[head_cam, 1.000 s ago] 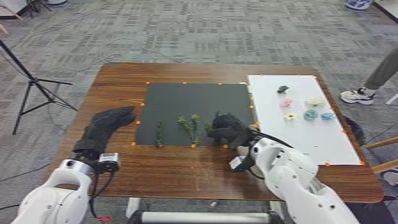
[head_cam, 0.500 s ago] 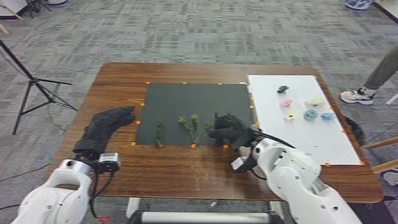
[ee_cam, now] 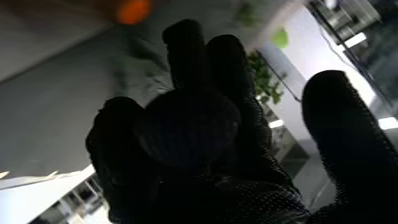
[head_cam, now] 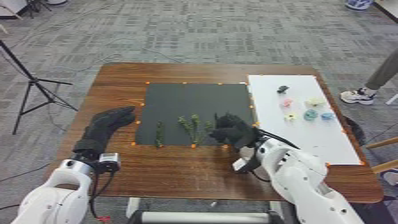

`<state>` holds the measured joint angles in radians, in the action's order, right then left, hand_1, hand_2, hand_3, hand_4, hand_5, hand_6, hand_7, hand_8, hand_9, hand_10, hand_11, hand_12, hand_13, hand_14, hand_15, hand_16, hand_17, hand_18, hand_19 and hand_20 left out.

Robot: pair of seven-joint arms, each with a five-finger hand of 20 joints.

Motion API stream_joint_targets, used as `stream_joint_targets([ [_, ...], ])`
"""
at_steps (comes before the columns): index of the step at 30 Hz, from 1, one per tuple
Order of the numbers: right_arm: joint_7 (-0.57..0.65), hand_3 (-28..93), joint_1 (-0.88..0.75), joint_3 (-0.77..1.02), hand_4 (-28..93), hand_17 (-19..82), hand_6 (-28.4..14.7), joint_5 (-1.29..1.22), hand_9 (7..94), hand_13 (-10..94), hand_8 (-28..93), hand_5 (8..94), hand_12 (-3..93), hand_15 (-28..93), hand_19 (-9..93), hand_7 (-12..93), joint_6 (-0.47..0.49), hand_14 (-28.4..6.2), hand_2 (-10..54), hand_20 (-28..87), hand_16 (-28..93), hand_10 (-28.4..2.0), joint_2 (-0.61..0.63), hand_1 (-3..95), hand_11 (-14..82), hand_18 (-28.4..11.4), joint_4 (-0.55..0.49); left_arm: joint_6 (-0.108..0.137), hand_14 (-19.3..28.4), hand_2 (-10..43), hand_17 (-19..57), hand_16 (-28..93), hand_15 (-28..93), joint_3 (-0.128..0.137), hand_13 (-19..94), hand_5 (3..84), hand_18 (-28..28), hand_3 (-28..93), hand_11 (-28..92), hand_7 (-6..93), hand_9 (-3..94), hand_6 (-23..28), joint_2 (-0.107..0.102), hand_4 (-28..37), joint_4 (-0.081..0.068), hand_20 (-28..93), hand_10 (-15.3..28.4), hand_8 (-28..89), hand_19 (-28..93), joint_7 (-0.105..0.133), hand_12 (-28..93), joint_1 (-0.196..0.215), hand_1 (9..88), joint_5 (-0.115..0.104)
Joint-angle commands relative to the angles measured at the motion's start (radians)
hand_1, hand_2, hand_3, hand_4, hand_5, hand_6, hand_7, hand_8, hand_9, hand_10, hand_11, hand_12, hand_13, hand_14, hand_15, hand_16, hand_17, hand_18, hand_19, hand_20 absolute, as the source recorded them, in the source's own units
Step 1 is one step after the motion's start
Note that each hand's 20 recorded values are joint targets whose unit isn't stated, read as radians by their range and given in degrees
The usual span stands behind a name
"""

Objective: Arrange flowers

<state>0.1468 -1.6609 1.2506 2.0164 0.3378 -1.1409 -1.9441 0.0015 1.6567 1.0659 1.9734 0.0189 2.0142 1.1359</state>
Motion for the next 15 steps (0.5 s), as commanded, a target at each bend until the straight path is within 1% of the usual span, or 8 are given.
stream_joint_targets([
  [1, -0.115, 66, -0.003, 0.136, -7, 51, -5.3, 0.0, 76.9, 85, -14, 53.1, 18.3, 52, 91, 52, -0.173, -7.2, 0.4, 51, 32, -15.2, 0.096, 23.8, 15.7, -19.1, -0.139, -0.017, 18.7, 0.9, -0.2, 1, 18, -0.01, 34, 46.2, 13.8, 67, 19, 14.0, 47.2, 4.8, 0.001, -25.2, -0.004, 15, 14.3, -7, 7, -0.01, 11, -0.008, 20.8, 0.0],
  [3, -0.108, 66, -0.012, 0.159, -8, 45, -5.0, 0.049, 72.1, 78, -12, 52.4, 18.8, 49, 85, 44, -0.27, -10.0, -3.0, 47, 31, -15.3, 0.146, 27.2, 16.5, -19.9, -0.141, -0.02, 18.7, 0.9, -0.3, 1, 18, -0.009, 34, 46.2, 13.8, 66, 19, 14.0, 47.2, 4.8, -0.001, -25.3, -0.004, 15, 14.3, -7, 7, -0.011, 11, -0.007, 20.9, 0.001],
  [5, -0.124, 69, -0.013, 0.173, -10, 43, -4.4, 0.09, 67.6, 74, -11, 50.2, 19.3, 49, 82, 40, -0.37, -10.8, -7.6, 47, 30, -15.4, 0.205, 29.5, 16.8, -20.1, -0.106, -0.018, 18.7, 0.9, -0.3, 1, 18, -0.006, 34, 46.2, 13.8, 67, 19, 14.0, 47.2, 4.8, -0.003, -25.3, -0.001, 15, 14.3, -7, 7, -0.01, 11, -0.002, 20.8, -0.001],
  [7, -0.133, 70, -0.012, 0.196, -13, 42, -3.7, 0.165, 64.4, 73, -11, 48.8, 20.0, 50, 81, 38, -0.396, -10.6, -9.3, 48, 30, -15.1, 0.257, 31.9, 17.1, -19.9, -0.069, -0.016, 18.7, 0.9, -0.3, 1, 18, -0.004, 34, 46.2, 13.9, 67, 19, 14.0, 47.1, 4.8, -0.007, -25.3, 0.0, 15, 14.3, -7, 7, -0.007, 11, 0.0, 20.9, -0.002],
  [9, -0.147, 70, 0.002, 0.204, -14, 44, -2.2, 0.251, 62.4, 74, -11, 46.6, 20.2, 52, 84, 37, -0.41, -9.6, -9.5, 49, 31, -14.2, 0.302, 33.7, 17.5, -19.2, -0.022, -0.011, 18.7, 0.8, -0.3, 1, 18, 0.001, 34, 46.1, 13.9, 67, 19, 14.0, 47.2, 4.8, -0.01, -25.3, 0.002, 15, 14.3, -7, 7, -0.002, 11, 0.002, 20.8, -0.003],
  [11, -0.162, 70, 0.019, 0.2, -16, 47, -1.2, 0.306, 61.7, 76, -11, 45.8, 20.4, 55, 88, 37, -0.417, -8.0, -9.5, 50, 31, -13.5, 0.338, 35.4, 17.9, -18.2, 0.025, -0.005, 18.8, 0.8, -0.3, 1, 18, 0.005, 34, 46.1, 13.9, 67, 19, 14.0, 47.1, 4.8, -0.012, -25.3, 0.002, 15, 14.3, -7, 7, 0.001, 11, 0.003, 20.8, -0.002],
  [13, -0.159, 70, 0.035, 0.198, -17, 50, -0.1, 0.308, 61.4, 78, -12, 46.3, 20.4, 57, 91, 38, -0.394, -6.4, -9.5, 48, 31, -13.0, 0.355, 36.4, 18.0, -16.9, 0.06, -0.002, 18.8, 0.8, -0.3, 1, 18, 0.008, 34, 46.1, 13.9, 67, 19, 14.1, 47.1, 4.7, -0.011, -25.3, 0.003, 15, 14.3, -7, 7, 0.003, 11, 0.004, 20.8, -0.004],
  [15, -0.161, 70, 0.062, 0.174, -18, 52, 0.7, 0.33, 61.6, 80, -13, 47.2, 20.3, 58, 92, 38, -0.414, -5.5, -9.5, 49, 31, -12.5, 0.372, 37.1, 18.1, -16.3, 0.111, -0.002, 18.7, 0.8, -0.3, 1, 18, 0.008, 34, 46.0, 13.9, 67, 19, 14.1, 47.2, 4.7, -0.008, -25.3, 0.005, 15, 14.3, -7, 7, 0.005, 11, 0.005, 20.8, -0.002],
])
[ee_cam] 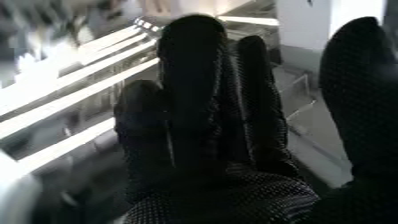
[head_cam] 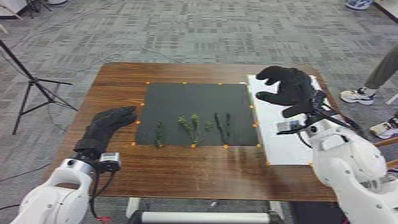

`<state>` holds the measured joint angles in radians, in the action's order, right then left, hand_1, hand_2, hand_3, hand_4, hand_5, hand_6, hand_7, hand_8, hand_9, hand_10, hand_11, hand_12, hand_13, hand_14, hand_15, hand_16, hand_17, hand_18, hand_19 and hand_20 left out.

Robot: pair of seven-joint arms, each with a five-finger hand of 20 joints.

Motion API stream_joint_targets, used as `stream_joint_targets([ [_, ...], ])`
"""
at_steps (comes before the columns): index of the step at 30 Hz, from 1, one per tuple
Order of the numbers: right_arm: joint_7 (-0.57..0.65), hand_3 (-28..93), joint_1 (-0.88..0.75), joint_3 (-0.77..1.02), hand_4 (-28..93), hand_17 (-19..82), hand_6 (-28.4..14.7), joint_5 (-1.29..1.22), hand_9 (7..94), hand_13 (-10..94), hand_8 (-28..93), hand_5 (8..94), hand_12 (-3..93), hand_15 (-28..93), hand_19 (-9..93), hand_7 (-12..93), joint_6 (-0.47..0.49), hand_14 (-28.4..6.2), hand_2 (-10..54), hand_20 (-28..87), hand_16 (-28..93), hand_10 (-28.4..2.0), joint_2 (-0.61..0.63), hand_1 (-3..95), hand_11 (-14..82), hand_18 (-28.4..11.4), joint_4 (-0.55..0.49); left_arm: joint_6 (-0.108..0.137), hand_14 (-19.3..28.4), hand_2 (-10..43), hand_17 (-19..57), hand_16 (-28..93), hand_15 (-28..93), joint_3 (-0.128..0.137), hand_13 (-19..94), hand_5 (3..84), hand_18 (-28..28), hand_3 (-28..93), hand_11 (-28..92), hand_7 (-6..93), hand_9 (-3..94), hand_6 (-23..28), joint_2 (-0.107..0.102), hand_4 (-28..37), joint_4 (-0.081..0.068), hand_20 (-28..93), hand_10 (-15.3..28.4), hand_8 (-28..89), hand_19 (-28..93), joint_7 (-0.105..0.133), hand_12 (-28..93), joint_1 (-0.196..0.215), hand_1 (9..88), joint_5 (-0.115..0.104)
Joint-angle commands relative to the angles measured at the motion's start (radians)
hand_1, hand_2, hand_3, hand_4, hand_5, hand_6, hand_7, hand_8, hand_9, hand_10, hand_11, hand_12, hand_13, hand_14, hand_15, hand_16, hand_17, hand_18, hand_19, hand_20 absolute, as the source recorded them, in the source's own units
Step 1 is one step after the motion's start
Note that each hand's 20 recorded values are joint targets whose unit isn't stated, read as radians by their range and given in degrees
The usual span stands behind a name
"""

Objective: Arrange flowers

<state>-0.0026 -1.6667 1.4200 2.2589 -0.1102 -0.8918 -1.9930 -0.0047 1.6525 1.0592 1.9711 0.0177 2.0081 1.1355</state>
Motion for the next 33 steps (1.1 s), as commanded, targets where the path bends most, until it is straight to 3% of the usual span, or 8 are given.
stream_joint_targets([
  [1, -0.022, 70, 0.081, -0.006, -18, 53, 1.3, 0.102, 62.2, 81, -13, 48.1, 20.2, 59, 93, 38, 0.034, -5.0, -9.5, 50, 31, -12.2, 0.132, 37.5, 18.3, -15.6, 0.186, 0.002, 18.8, 0.8, -0.3, 1, 18, 0.011, 34, 46.0, 13.9, 67, 19, 14.1, 47.2, 4.7, -0.001, -25.3, 0.007, 15, 14.3, -7, 7, 0.006, 11, 0.012, 20.7, -0.002],
  [11, -0.114, 70, 0.129, -0.053, -20, 57, 2.6, 0.233, 65.8, 85, -14, 52.6, 20.0, 61, 93, 38, 0.058, -3.6, -9.5, 55, 32, -10.7, 0.153, 39.1, 19.3, -14.9, 0.34, 0.001, 18.7, 0.9, -0.3, 1, 18, 0.005, 34, 46.0, 13.9, 67, 19, 14.0, 47.2, 4.7, 0.006, -25.2, 0.006, 15, 14.3, -7, 7, 0.009, 11, 0.009, 20.8, -0.002],
  [16, -0.136, 70, 0.104, -0.04, -20, 57, 2.4, 0.259, 66.1, 85, -14, 53.0, 19.9, 61, 93, 38, 0.11, -3.6, -9.5, 56, 32, -10.7, 0.148, 38.9, 19.4, -15.1, 0.355, 0.005, 18.8, 0.9, -0.2, 1, 17, 0.008, 34, 46.1, 13.9, 67, 19, 14.0, 47.3, 4.8, 0.007, -25.3, 0.009, 15, 14.3, -7, 7, 0.01, 11, 0.014, 20.8, -0.002],
  [33, -0.145, 71, 0.095, -0.049, -21, 58, 1.5, 0.323, 66.3, 86, -13, 52.7, 19.7, 61, 93, 38, 0.115, -2.9, -9.5, 58, 32, -10.2, 0.137, 39.4, 19.3, -14.9, 0.402, -0.008, 18.8, 0.8, -0.2, 1, 18, 0.002, 34, 46.1, 14.0, 67, 19, 13.8, 47.1, 4.8, 0.012, -25.3, 0.009, 15, 14.3, -7, 8, 0.015, 12, 0.01, 20.8, -0.003],
])
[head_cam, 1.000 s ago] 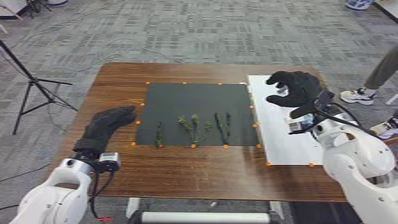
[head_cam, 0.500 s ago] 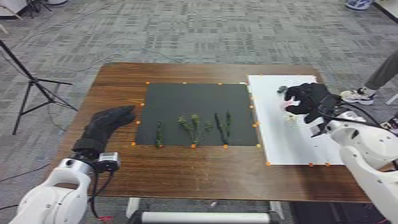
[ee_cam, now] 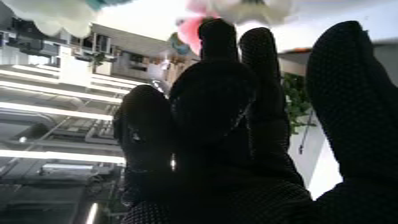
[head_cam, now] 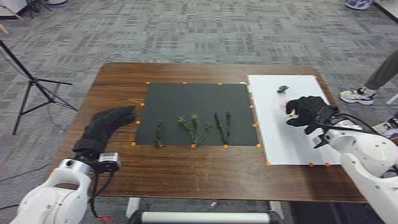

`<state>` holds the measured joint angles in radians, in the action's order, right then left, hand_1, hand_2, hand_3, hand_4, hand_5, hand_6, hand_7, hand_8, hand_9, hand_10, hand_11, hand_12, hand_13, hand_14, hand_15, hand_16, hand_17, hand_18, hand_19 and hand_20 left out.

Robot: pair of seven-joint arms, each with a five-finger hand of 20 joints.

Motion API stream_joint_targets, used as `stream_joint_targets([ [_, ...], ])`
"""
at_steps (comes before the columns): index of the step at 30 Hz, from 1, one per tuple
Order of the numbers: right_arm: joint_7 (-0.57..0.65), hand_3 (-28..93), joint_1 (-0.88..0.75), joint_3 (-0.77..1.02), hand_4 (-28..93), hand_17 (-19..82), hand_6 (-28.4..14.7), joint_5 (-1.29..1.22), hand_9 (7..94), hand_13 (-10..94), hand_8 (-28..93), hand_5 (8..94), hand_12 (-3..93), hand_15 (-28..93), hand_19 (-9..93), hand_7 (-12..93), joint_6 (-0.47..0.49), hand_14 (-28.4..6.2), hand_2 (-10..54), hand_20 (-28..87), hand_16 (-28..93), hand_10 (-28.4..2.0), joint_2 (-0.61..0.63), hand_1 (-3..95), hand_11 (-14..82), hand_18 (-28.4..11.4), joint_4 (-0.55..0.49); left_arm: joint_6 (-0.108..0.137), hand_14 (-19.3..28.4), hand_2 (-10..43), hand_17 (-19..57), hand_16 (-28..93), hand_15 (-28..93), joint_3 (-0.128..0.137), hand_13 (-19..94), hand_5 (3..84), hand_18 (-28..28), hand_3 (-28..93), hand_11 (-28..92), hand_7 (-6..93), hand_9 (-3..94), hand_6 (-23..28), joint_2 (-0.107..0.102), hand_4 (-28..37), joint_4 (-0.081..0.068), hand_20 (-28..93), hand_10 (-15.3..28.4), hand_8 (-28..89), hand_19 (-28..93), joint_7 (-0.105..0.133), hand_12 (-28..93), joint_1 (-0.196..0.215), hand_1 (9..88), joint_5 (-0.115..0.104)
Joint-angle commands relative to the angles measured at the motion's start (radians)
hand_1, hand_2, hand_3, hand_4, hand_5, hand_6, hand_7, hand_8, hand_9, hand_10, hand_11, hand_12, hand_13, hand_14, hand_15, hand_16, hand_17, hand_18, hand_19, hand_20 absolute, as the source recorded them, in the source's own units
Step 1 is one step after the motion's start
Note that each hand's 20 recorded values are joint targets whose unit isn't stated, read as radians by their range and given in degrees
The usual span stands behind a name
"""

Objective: Arrange flowers

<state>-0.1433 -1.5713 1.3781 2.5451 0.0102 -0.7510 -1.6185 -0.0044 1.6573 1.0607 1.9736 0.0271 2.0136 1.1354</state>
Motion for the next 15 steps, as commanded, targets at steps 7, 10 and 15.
stream_joint_targets([
  [7, 0.042, 66, 0.007, -0.063, -25, 61, 1.8, 0.054, 70.6, 88, 5, 54.9, 22.1, 63, 93, 39, -0.128, -1.6, -9.5, 61, 32, -9.0, -0.01, 50.1, 18.6, -13.6, 0.076, -0.013, 18.8, 0.8, -0.2, 1, 18, -0.009, 34, 46.1, 14.0, 67, 19, 13.8, 47.1, 4.8, 0.014, -25.3, 0.005, 15, 14.3, -7, 8, -0.001, 12, 0.004, 20.7, -0.003],
  [10, 0.046, 60, 0.017, -0.084, -24, 63, 2.4, 0.037, 78.3, 90, 7, 58.3, 32.2, 64, 93, 42, -0.196, -0.9, -9.5, 63, 32, -7.2, -0.007, 56.8, 8.9, -13.1, 0.101, -0.015, 18.8, 0.8, -0.2, 1, 18, -0.01, 34, 46.1, 14.0, 67, 19, 13.8, 47.2, 4.8, 0.013, -25.4, 0.004, 15, 14.3, -7, 8, -0.002, 11, 0.005, 20.7, -0.003],
  [15, 0.035, 60, 0.021, -0.097, -23, 66, 3.0, -0.007, 89.0, 93, 9, 68.6, 37.7, 64, 93, 39, -0.272, 0.0, -9.5, 64, 33, -6.4, 0.021, 60.0, 8.0, -13.0, 0.098, -0.014, 18.8, 0.8, -0.3, 1, 18, 0.003, 34, 46.1, 14.0, 67, 19, 13.7, 47.1, 4.9, -0.006, -25.4, 0.006, 15, 14.4, -7, 8, -0.001, 11, 0.01, 20.8, -0.004],
])
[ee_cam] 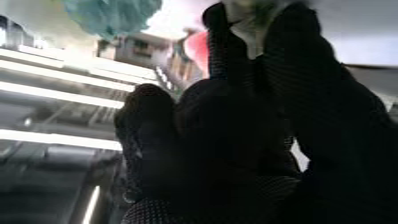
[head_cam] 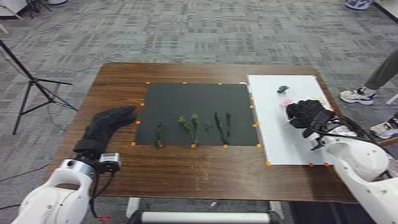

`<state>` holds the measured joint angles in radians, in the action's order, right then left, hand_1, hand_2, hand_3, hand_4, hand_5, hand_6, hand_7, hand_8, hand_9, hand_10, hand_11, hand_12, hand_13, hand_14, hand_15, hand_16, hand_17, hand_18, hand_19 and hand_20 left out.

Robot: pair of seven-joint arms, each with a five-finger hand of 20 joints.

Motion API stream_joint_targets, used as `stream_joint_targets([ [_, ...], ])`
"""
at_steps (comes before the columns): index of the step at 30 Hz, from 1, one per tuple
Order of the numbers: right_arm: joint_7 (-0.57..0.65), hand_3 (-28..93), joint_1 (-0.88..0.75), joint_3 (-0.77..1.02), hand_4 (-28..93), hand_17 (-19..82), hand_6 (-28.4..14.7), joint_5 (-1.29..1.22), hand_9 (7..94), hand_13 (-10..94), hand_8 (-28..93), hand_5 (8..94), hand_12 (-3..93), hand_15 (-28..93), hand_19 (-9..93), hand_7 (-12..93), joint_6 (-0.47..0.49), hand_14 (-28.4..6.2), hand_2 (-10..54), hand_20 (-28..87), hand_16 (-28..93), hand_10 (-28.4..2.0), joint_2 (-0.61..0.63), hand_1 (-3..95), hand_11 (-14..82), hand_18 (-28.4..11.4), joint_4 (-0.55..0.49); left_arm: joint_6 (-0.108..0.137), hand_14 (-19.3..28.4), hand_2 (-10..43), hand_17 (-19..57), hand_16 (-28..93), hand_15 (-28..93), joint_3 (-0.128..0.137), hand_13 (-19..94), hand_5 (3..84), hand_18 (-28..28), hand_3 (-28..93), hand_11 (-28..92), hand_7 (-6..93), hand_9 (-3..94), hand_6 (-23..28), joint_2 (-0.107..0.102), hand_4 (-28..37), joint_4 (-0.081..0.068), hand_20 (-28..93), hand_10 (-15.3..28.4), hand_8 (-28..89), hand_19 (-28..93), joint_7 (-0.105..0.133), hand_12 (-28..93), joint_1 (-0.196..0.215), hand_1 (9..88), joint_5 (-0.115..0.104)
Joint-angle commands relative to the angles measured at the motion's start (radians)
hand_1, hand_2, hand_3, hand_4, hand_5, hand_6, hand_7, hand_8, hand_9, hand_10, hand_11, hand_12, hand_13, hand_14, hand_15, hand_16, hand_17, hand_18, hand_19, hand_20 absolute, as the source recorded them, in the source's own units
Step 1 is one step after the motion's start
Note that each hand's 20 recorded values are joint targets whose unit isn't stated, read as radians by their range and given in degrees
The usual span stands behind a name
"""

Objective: Arrange flowers

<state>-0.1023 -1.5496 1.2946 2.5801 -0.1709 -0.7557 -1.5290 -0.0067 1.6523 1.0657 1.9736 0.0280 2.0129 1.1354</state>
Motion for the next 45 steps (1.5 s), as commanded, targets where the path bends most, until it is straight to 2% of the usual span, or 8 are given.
stream_joint_targets([
  [1, -0.001, 60, 0.0, -0.017, -23, 66, 3.0, -0.05, 89.8, 93, 9, 69.3, 38.1, 64, 93, 39, -0.097, 0.1, -9.5, 65, 33, -6.6, 0.035, 60.1, 8.5, -13.0, 0.0, -0.011, 18.8, 0.8, -0.3, 1, 18, 0.013, 34, 46.1, 14.0, 67, 19, 13.7, 47.1, 4.9, -0.018, -25.4, 0.005, 15, 14.4, -7, 8, -0.001, 11, 0.011, 20.8, -0.005],
  [12, 0.064, 62, 0.024, -0.058, -22, 67, 2.3, -0.225, 92.1, 94, 11, 72.5, 39.2, 64, 93, 36, -0.103, 0.4, -9.5, 65, 34, -6.5, 0.125, 60.3, 8.5, -12.9, -0.209, 0.011, 18.8, 1.0, -0.2, 1, 18, 0.114, 34, 46.1, 14.1, 66, 19, 14.0, 47.2, 4.8, -0.104, -25.2, 0.002, 15, 14.3, -7, 8, 0.014, 11, 0.057, 20.9, -0.014],
  [19, 0.082, 62, 0.15, -0.098, -22, 67, 2.3, -0.478, 92.4, 94, 11, 72.8, 39.1, 64, 93, 36, 0.164, 0.5, -9.5, 66, 34, -6.5, 0.174, 59.9, 8.6, -12.8, -0.395, 0.115, 18.3, 0.8, 0.8, 0, 16, 0.17, 34, 46.4, 13.3, 67, 19, 14.4, 47.5, 4.7, -0.136, -25.5, -0.012, 14, 14.4, -7, 7, 0.062, 11, 0.115, 21.0, -0.016],
  [27, 0.063, 62, 0.381, -0.279, -22, 67, 2.2, -0.513, 92.3, 94, 12, 72.8, 38.7, 63, 93, 36, 0.308, 0.6, -9.5, 66, 34, -6.5, 0.097, 59.7, 8.0, -12.6, -0.455, 0.176, 16.8, 0.4, 1.5, 0, 14, 0.193, 32, 47.0, 12.1, 68, 19, 15.4, 47.6, 4.6, -0.145, -26.2, -0.037, 14, 14.4, -8, 5, 0.089, 11, 0.141, 20.9, -0.008],
  [30, 0.072, 62, 0.446, -0.358, -22, 67, 2.2, -0.545, 92.2, 94, 12, 72.8, 38.5, 63, 93, 36, 0.323, 0.6, -9.5, 66, 35, -6.6, 0.045, 59.6, 7.8, -12.6, -0.446, 0.235, 16.7, 0.4, 1.8, 1, 14, 0.185, 32, 47.6, 11.8, 68, 19, 15.8, 47.8, 4.5, -0.148, -26.7, -0.044, 14, 14.3, -8, 5, 0.118, 11, 0.151, 21.0, -0.025],
  [35, 0.07, 62, 0.495, -0.445, -22, 67, 2.3, -0.563, 92.3, 94, 12, 72.8, 38.3, 63, 93, 36, 0.346, 0.7, -9.5, 66, 35, -6.6, -0.091, 59.6, 7.7, -12.4, -0.395, 0.391, 15.9, 2.8, 3.1, 0, 14, 0.138, 34, 49.3, 10.6, 69, 20, 17.4, 49.8, 3.9, -0.154, -27.9, -0.048, 14, 14.6, -8, 4, 0.222, 11, 0.148, 19.1, -0.077],
  [39, 0.061, 62, 0.502, -0.489, -22, 67, 2.2, -0.543, 92.3, 94, 12, 72.9, 38.3, 63, 93, 36, 0.352, 0.6, -9.5, 66, 35, -6.7, -0.191, 59.6, 7.7, -12.6, -0.359, 0.475, 15.6, 14.2, 4.6, -1, 15, 0.109, 36, 52.5, 9.5, 68, 21, 17.9, 52.8, 3.7, -0.161, -28.2, -0.061, 14, 14.7, -9, 4, 0.264, 11, 0.12, 17.1, -0.143],
  [45, 0.044, 63, 0.505, -0.518, -22, 67, 2.3, -0.518, 92.2, 94, 12, 72.9, 38.1, 63, 93, 35, 0.364, 0.6, -9.5, 66, 35, -6.6, -0.311, 59.5, 7.6, -12.6, -0.289, 0.522, 15.2, 27.3, 5.8, -2, 16, 0.088, 37, 53.7, 8.6, 63, 21, 18.0, 54.5, 3.3, -0.171, -28.3, -0.079, 14, 14.9, -9, 4, 0.262, 10, 0.086, 20.0, -0.207],
])
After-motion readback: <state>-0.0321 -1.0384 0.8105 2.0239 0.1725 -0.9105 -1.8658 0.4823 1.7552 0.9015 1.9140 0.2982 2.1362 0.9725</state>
